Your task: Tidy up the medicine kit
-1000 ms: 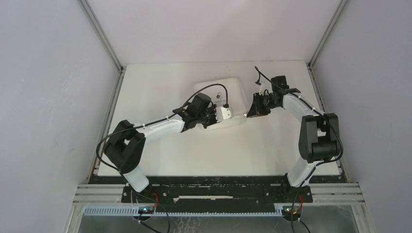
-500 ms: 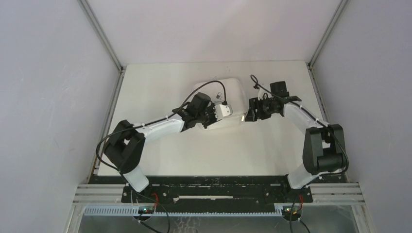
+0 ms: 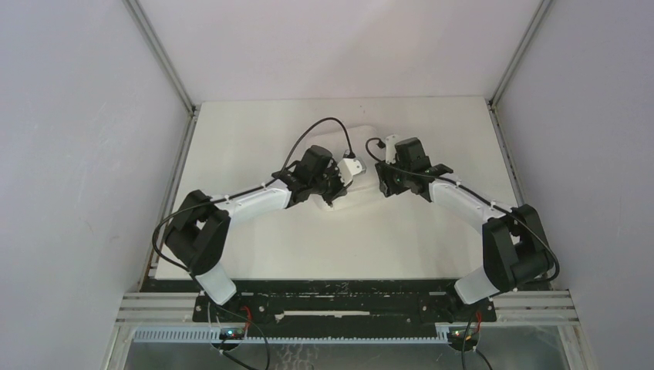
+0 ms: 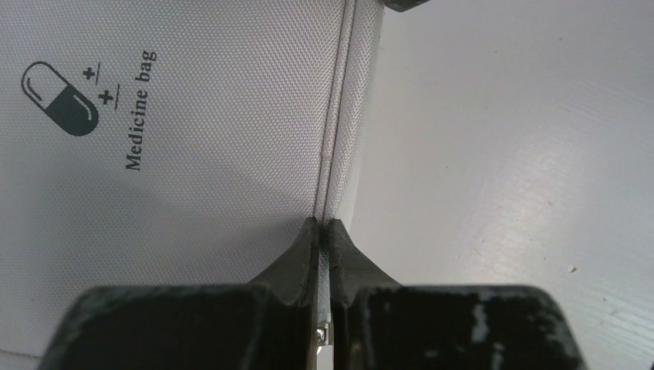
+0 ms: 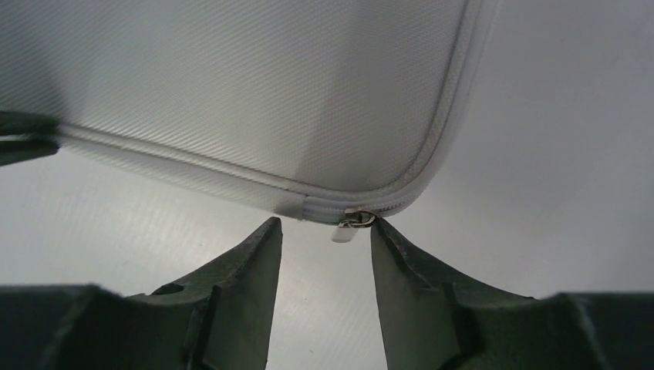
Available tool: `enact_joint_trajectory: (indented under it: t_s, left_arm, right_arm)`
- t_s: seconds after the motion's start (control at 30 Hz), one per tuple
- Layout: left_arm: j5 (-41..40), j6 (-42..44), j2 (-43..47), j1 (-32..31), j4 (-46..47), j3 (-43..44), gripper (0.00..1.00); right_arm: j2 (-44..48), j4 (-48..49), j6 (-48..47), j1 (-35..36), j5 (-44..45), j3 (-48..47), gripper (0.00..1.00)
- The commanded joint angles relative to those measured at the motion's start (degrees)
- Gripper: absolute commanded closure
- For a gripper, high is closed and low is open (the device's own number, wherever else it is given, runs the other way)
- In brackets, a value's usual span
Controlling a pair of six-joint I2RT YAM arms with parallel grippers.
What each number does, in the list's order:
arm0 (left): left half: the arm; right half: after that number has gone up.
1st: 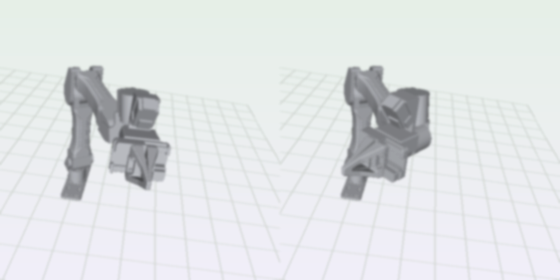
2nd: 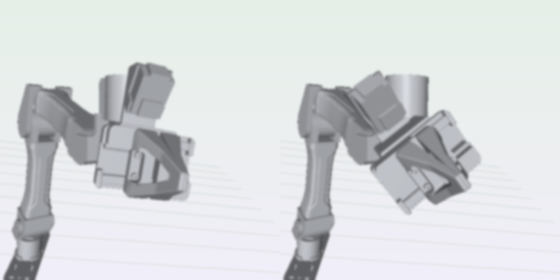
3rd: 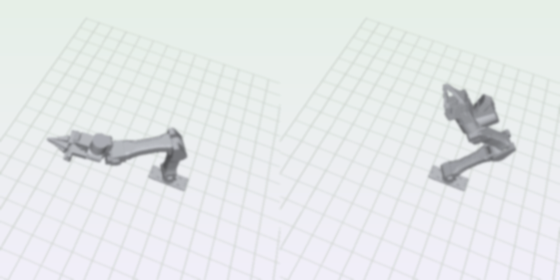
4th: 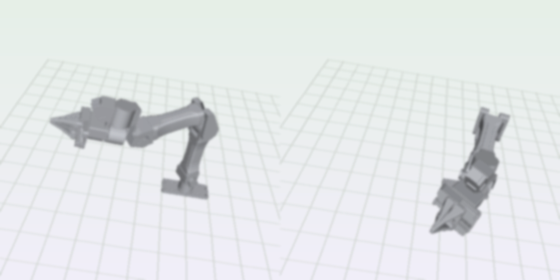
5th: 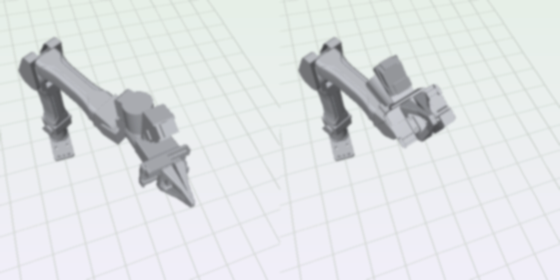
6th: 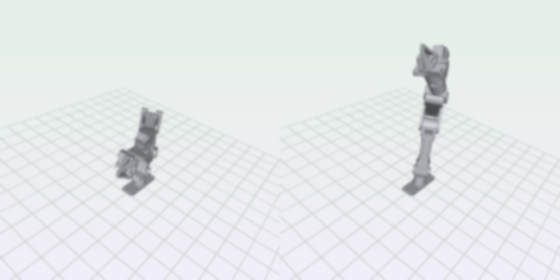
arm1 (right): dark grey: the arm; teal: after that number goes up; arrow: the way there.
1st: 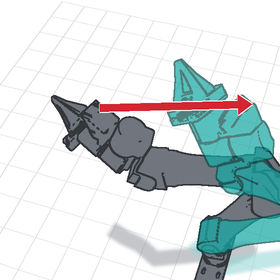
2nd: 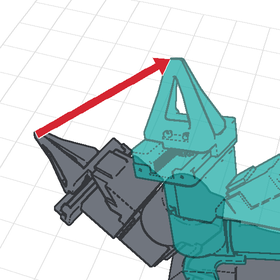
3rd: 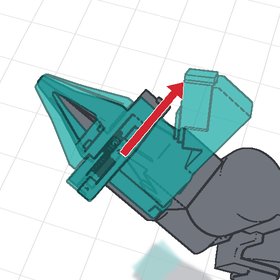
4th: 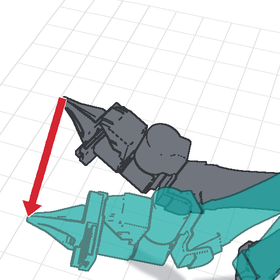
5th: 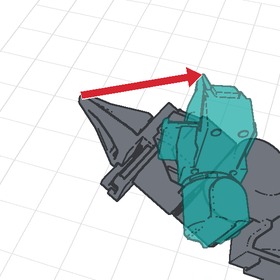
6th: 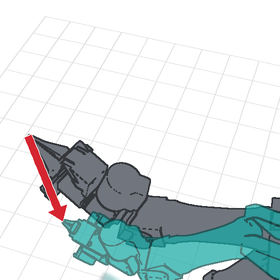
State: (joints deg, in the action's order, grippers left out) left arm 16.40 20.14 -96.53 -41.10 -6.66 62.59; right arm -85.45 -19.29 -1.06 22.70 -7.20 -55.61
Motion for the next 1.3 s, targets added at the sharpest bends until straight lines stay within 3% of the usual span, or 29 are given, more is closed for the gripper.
enact_joint_trajectory:
  t_s: [0.0,0.53,0.7,0.87,1.03,1.27]
  left_arm:
    - [5.7,-7.1,-0.5,-0.3,-1.1,-1.8,1.0]
    - [7.1,-8.9,-0.6,-0.1,-0.5,-2.1,1.0]
    - [7.2,-8.9,-0.9,0.1,-0.6,-2.0,1.0]
    - [7.8,-8.9,-1.1,0.5,-0.9,-1.8,1.0]
    - [8.8,-9.1,-1.4,0.9,-1.2,-1.4,1.0]
    - [9.0,-9.2,-1.6,1.4,-1.4,-1.2,1.0]
  right_arm:
    - [-1.5,3.7,-0.2,1.6,11.0,-0.6,0.56]
    - [-2.9,6.1,-6.8,3.1,19.1,-1.0,0.75]
    - [-3.0,6.7,-8.2,3.8,18.3,-1.1,0.75]
    - [-3.2,7.5,-9.7,4.3,18.3,-1.1,0.67]
    - [-3.4,7.4,-10.9,5.0,18.4,-1.5,0.65]
    - [-3.3,7.4,-12.9,6.7,18.0,-1.5,0.78]
